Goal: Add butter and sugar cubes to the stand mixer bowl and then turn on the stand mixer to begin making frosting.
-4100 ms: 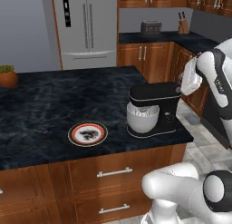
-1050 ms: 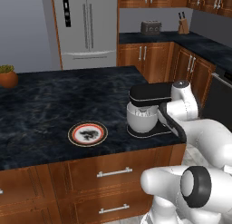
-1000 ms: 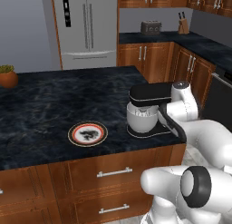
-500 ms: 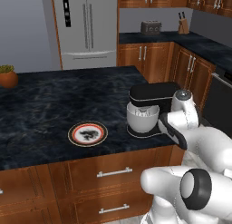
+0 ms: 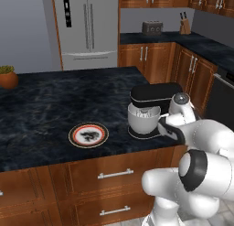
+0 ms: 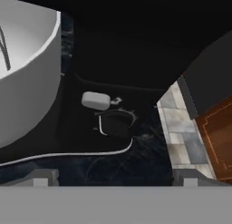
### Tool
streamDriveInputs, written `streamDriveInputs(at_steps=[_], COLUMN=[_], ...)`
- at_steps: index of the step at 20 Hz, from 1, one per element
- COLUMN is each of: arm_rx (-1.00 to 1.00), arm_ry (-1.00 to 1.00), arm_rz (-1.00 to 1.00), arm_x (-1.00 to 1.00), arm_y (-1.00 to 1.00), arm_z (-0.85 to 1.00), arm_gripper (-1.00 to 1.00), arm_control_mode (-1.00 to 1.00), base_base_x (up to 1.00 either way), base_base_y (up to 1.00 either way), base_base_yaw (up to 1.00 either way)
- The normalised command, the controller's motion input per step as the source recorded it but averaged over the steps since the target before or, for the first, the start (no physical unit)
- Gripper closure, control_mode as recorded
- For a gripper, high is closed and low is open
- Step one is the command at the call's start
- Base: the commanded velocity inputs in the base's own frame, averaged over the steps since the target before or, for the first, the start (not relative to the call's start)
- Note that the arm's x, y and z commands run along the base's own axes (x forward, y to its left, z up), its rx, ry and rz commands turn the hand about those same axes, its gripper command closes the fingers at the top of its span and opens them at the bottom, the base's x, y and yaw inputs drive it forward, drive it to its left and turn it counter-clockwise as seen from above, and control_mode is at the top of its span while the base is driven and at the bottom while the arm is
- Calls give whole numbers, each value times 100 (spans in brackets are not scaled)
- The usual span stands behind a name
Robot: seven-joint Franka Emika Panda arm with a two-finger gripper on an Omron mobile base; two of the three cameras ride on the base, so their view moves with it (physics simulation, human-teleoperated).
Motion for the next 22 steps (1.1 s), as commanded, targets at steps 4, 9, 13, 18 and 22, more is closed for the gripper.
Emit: streamDriveInputs(at_steps=[4,9,13,18,22], arm_rx=[0,0,0,0,0], arm_ry=[0,0,0,0,0], arm_rz=[0,0,0,0,0], arm_x=[26,7,6,29,37], arm_y=[0,-1,-12,-4,0], arm_z=[-6,-17,-26,-6,-2], arm_gripper=[-100,-100,-100,-100,-100], arm_control_mode=[-100,-100,-100,-100,-100], base_base_x=[0,0,0,0,0], base_base_y=[0,0,0,0,0], base_base_yaw=[0,0,0,0,0])
